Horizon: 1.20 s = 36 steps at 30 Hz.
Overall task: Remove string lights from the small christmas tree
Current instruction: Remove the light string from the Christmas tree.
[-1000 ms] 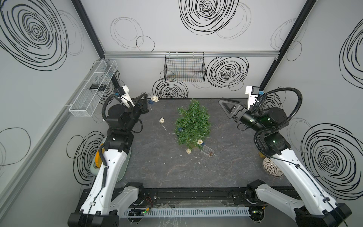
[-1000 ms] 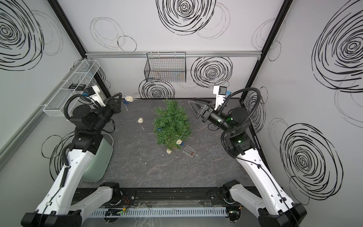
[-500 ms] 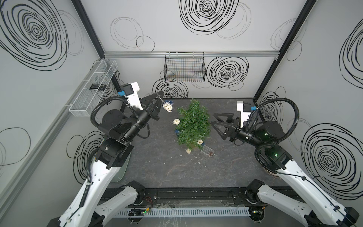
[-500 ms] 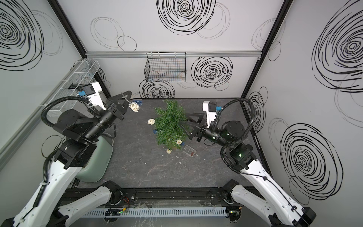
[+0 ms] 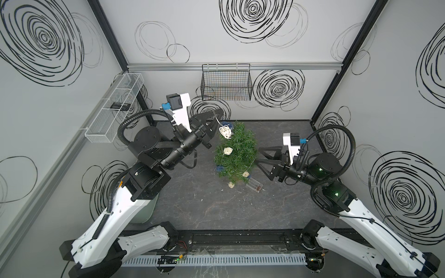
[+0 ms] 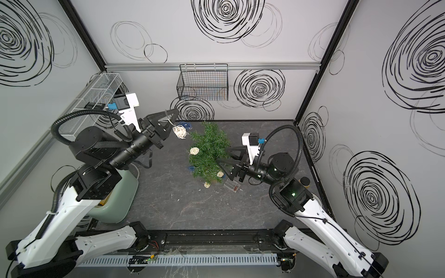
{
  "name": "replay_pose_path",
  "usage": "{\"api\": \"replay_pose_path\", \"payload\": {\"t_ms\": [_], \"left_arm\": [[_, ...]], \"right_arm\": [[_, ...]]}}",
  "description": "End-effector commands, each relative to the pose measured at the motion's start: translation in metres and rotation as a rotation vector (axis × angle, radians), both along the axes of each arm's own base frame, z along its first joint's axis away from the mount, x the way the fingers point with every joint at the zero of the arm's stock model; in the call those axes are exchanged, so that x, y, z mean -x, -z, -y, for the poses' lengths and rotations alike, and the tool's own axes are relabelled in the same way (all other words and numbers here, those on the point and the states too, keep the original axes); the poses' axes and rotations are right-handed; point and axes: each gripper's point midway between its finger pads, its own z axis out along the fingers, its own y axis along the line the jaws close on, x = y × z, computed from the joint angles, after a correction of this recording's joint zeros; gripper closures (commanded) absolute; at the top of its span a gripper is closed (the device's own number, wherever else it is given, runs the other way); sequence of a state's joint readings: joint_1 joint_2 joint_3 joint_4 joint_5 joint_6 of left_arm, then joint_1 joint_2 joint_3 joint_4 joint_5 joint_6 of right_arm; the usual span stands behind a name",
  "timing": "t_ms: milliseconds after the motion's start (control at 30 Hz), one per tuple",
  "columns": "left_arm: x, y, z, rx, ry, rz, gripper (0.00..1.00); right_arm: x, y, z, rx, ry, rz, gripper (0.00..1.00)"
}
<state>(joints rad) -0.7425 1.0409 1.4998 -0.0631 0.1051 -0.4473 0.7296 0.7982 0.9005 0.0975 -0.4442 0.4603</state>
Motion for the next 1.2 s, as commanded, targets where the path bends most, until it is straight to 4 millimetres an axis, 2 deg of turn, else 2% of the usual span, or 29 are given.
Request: {"api": "replay_pose_path", "payload": {"t_ms": [0, 200, 400, 567, 833, 900, 1000, 1167], "left_arm": [[0.025, -0.015, -0.003, 0.025, 0.019, 0.062, 1.00], [0.047, 0.002, 0.024, 0.004, 0.101, 0.039, 1.00], [0.062, 0.006, 0.045, -0.014, 0.152, 0.032, 1.00], [0.067, 0.011, 0.053, -0.030, 0.161, 0.028, 1.00], [0.067, 0.011, 0.056, -0.021, 0.170, 0.022, 1.00], [0.067, 0.010, 0.057, -0.017, 0.170, 0.021, 1.00], [0.067, 0.008, 0.059, -0.011, 0.179, 0.023, 1.00], [0.069, 0.008, 0.064, -0.005, 0.203, 0.018, 1.00]], "right_arm": [[0.004, 0.011, -0.003, 0.035, 0.004, 0.024, 0.20], [0.020, 0.033, -0.015, 0.099, -0.016, 0.081, 0.20], [0.042, 0.061, -0.031, 0.156, -0.049, 0.171, 0.20], [0.058, 0.072, -0.049, 0.185, -0.083, 0.253, 0.20], [0.065, 0.081, -0.064, 0.177, -0.081, 0.324, 0.22], [0.065, 0.083, -0.067, 0.173, -0.079, 0.328, 0.26], [0.061, 0.089, -0.068, 0.176, -0.061, 0.324, 0.39], [0.056, 0.092, -0.065, 0.168, -0.027, 0.317, 0.79]]}}
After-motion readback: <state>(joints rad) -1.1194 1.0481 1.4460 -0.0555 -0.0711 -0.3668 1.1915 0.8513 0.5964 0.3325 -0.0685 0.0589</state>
